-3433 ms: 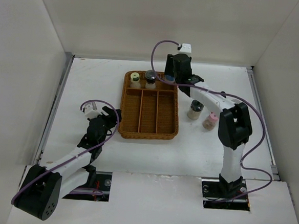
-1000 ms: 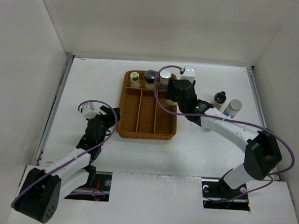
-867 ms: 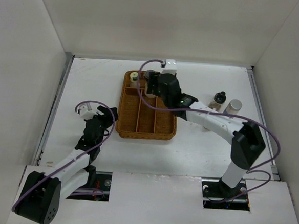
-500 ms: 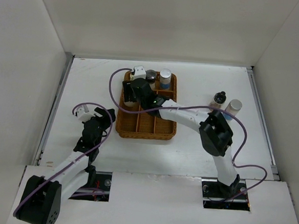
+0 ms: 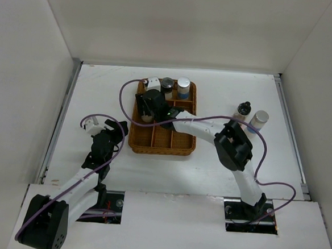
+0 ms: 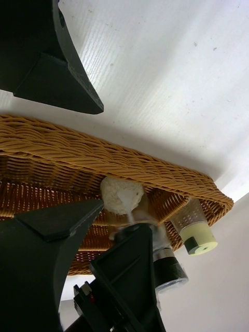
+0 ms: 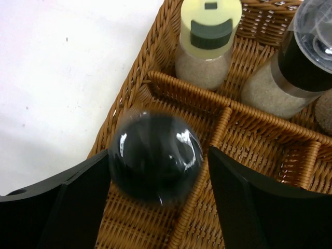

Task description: Organize the condiment bottles

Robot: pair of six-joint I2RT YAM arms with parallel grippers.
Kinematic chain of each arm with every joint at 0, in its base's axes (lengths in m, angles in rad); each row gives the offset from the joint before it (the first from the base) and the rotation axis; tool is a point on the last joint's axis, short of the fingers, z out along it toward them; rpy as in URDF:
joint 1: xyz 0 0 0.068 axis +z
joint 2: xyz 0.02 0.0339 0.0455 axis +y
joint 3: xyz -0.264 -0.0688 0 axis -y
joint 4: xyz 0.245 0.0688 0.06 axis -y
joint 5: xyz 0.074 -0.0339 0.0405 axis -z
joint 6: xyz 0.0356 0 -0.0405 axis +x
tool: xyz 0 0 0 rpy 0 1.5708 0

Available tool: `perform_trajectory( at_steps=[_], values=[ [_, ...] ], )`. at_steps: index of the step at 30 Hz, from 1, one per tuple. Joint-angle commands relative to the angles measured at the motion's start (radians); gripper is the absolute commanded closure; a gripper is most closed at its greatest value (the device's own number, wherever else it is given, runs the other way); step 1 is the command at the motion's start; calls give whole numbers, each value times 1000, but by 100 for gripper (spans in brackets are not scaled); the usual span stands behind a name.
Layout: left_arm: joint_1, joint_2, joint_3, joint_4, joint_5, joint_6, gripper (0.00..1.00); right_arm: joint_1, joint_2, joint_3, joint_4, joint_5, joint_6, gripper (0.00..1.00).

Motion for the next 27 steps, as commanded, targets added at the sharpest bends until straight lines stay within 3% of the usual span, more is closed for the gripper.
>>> perform_trajectory(
  at_steps=[1, 7, 9, 11, 14, 17, 19, 24, 27],
  values=[
    [7, 0, -4, 35, 12, -13, 35, 0, -61, 35, 68, 23, 2, 18],
    [7, 3, -4, 35, 13, -13, 36, -9, -298, -131, 109, 6, 2, 15],
    [5, -3, -5, 35, 18, -13, 37, -21, -389, -221, 132, 17, 1, 18],
    [4, -13, -5, 35, 10, -10, 37, -52, -508, -359, 154, 45, 7, 26],
    [1, -13, -5, 35, 16, -8, 38, -127, -708, -586, 160, 115, 56, 58],
    [-1, -20, -7, 36, 10, -8, 38, -229, -883, -762, 94, 192, 113, 67],
    [-7, 4, 1, 42, 4, -7, 37, -309, -955, -835, -4, 241, 151, 63],
    [-10, 13, 1, 50, 4, -8, 37, -458, -1031, -947, -136, 255, 202, 26],
    [-16, 36, 4, 65, 9, -8, 37, -474, -1000, -956, -145, 255, 219, 19]
  ],
)
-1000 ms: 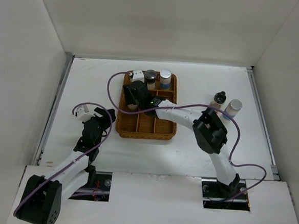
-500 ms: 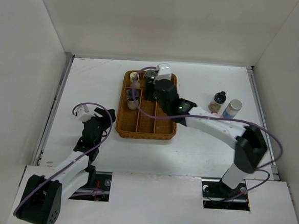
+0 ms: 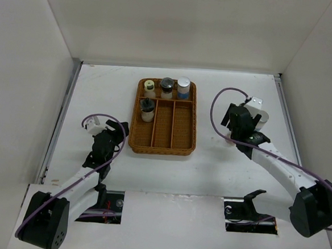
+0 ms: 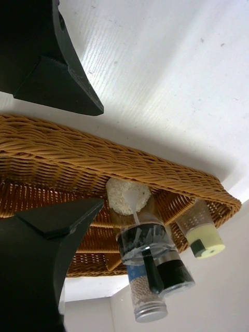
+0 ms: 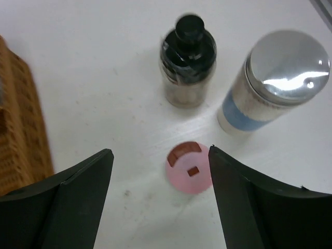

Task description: Organize the condiment bottles

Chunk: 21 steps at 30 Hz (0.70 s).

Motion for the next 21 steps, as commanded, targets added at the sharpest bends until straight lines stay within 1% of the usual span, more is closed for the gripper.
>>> perform_trajectory(
  at_steps=[1, 6, 11, 14, 17, 21],
  values=[
    [-8, 11, 4, 54, -1, -4, 37, -9, 28, 8, -40, 28, 46, 19],
    [-11, 10, 4, 54, -4, -2, 36, -46, 89, -7, -25, 14, 75, 22],
    [-15, 19, 7, 56, -11, -2, 36, -73, 111, -36, -17, 5, 92, 24],
    [-18, 27, 7, 61, -3, -4, 36, -86, 132, -36, -16, -15, 94, 27],
    [-18, 19, 7, 61, -12, -1, 36, -86, 122, -39, -25, -9, 105, 29],
    [-15, 7, 1, 57, -7, -2, 36, -78, 41, -53, -11, 26, 88, 29]
  ],
)
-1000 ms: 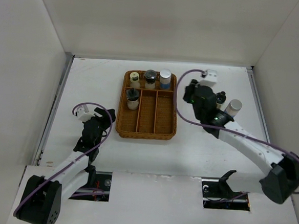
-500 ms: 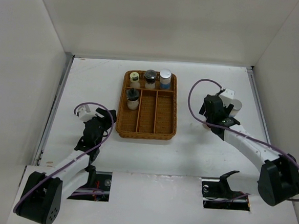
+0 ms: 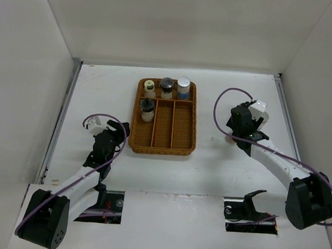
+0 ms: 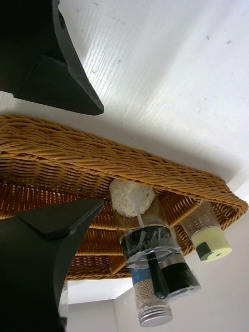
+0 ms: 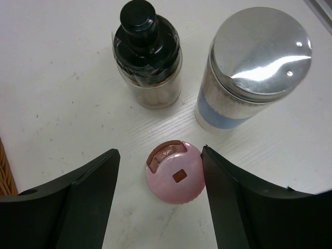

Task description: Organize the condiment bottles

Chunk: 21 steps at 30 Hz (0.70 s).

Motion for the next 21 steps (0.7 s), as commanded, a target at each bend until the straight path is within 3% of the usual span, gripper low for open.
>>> perform_trajectory(
  at_steps=[1, 15, 21],
  values=[
    [-2, -23, 1, 50, -10, -3, 36, 10, -65, -24, -22, 9, 20, 29],
    [-9, -7, 5, 51, -8, -4, 36, 23, -49, -49, -26, -3, 18, 25],
    [-11, -13, 4, 51, -10, -3, 36, 23, 3, -29, 14, -36, 18, 40]
  ],
)
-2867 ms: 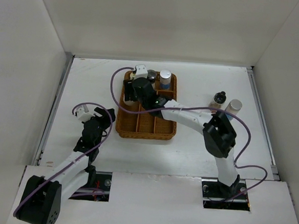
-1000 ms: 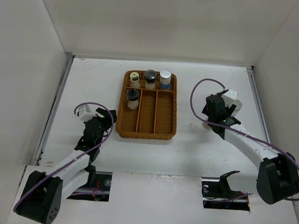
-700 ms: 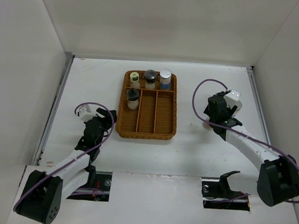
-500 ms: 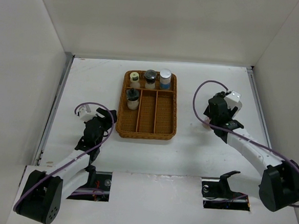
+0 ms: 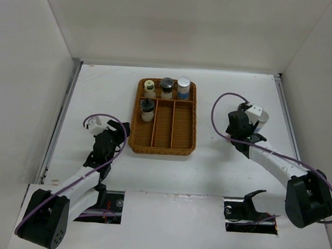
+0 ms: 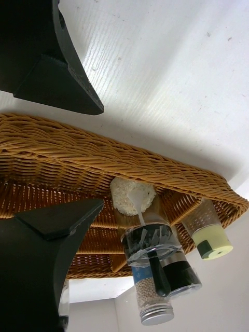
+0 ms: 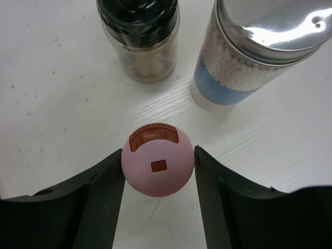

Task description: Organize the condiment bottles

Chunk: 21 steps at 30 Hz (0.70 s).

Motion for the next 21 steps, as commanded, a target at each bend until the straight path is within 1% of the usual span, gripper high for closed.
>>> perform_trajectory(
  at_steps=[1, 4, 7, 11, 14, 21],
  values=[
    [-5, -9, 5, 48, -10, -3, 36, 8, 20, 29, 52, -13, 9, 43],
    [-4, -14, 2, 48, -2, -6, 36, 8, 52, 50, 63, -1, -5, 54],
    [-7, -18, 2, 48, -11, -1, 36, 20, 44, 67, 57, 50, -8, 60],
    [-5, -15, 2, 48, -5, -3, 36, 94, 2, 110, 55, 93, -51, 60],
    [-8, 0, 8, 54, -13, -1, 36, 179, 6, 183, 49, 79, -54, 60],
    [-8, -3, 5, 57, -10, 0, 36, 367, 222, 427, 136, -33, -99, 60]
  ],
)
